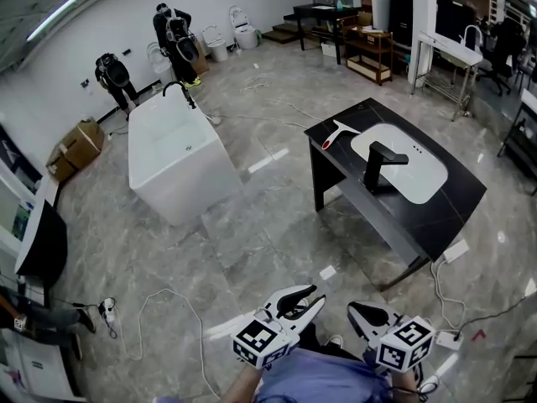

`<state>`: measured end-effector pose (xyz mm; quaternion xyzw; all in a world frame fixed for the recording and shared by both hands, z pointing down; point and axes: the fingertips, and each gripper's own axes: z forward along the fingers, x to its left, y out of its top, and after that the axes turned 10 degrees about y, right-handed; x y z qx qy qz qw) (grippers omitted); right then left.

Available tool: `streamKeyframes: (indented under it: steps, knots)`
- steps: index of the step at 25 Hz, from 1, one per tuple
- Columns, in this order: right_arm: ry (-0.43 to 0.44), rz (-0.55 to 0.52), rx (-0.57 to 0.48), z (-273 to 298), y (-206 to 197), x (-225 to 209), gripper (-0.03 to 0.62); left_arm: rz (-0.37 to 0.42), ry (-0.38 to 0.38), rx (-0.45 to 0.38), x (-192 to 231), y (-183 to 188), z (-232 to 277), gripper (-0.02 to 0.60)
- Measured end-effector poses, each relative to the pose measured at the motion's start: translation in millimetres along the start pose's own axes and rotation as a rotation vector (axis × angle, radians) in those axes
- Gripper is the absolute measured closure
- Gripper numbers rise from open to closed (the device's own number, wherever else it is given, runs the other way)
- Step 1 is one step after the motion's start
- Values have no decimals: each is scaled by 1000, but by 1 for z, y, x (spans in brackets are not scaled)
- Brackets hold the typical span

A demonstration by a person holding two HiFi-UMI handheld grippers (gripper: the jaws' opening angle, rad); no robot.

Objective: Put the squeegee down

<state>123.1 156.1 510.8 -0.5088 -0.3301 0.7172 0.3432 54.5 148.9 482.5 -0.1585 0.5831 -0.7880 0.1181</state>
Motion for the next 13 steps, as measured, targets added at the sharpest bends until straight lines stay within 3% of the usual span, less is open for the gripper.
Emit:
streamKeyframes:
  steps: [13]
  knots:
    - [-29,3,-13,-8,3,-3,577,7,5,10,-4,-6,-10,466]
